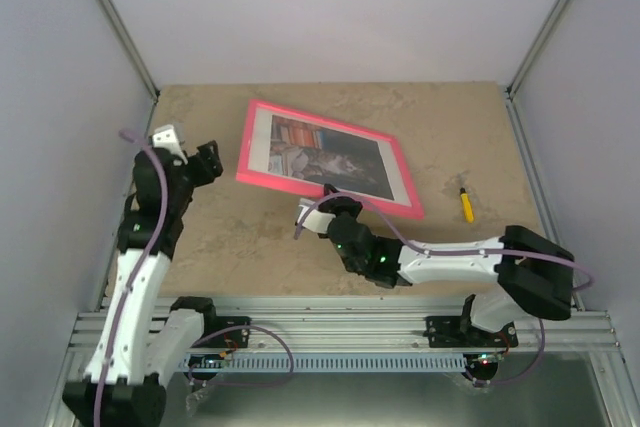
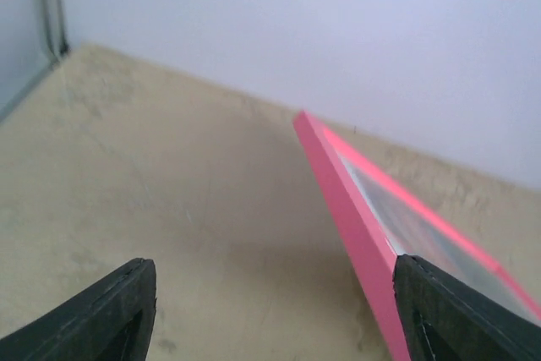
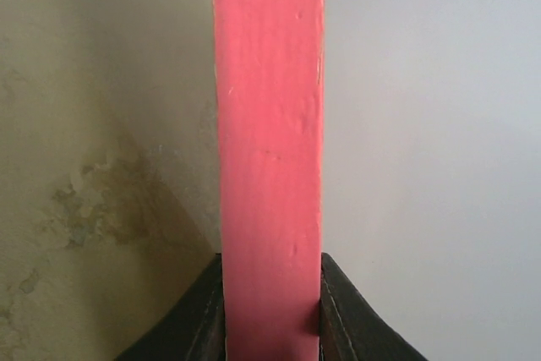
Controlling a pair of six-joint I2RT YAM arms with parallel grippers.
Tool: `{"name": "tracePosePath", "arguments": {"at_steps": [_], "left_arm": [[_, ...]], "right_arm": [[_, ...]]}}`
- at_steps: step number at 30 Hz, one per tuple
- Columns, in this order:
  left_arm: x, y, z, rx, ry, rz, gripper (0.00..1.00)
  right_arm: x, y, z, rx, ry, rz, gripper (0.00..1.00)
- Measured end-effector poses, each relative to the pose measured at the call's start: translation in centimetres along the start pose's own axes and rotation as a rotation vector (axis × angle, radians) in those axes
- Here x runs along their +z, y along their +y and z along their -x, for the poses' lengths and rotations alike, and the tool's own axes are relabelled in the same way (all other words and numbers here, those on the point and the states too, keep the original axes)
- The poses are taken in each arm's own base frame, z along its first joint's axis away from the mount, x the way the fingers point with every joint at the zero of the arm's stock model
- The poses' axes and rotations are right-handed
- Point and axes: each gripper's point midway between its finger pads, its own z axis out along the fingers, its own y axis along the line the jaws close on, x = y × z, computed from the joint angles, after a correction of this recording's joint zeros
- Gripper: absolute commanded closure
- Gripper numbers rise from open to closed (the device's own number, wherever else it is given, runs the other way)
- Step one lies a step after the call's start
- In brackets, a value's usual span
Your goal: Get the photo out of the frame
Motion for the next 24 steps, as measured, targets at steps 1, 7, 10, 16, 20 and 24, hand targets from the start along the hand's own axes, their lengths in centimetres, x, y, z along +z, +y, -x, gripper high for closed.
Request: {"name": "tracePosePath", "arguments": {"at_steps": [1,7,10,16,20,24], "left_arm": [[-1.1,0.1,0.7,-0.001,-0.048,0.004,0.18],[-5.7,0.7,4.2,-0.027,-0.275,0.037,0.13],[-5.6,1.0,4.2,-0.032,-0.285,0.053,0.11],[-4.9,1.3,3.7,-0.033,-0.261,0.061,0.10],[-4.9,1.2,3.6,-0.033,-0.258,0.055,0.09],[-4.6,1.0,3.4,-0.031,-0.245,0.047,0.07]], "right_arm": [[-0.2,-0.4,0.0,0.015,-0.003,0.006,1.00],[-1.3,-4.3,0.7,0.155,-0.041,0.031,1.00],[-2.0,-6.6,1.8,0.257,-0.081,0.039,1.00],[-3.6,-11.2,3.8,0.483,-0.190,0.069,0.99],[-3.9,-14.1,3.2,0.646,-0.232,0.076,1.00],[-3.2,-16.6,1.3,0.805,-0.238,0.062,0.99]]}}
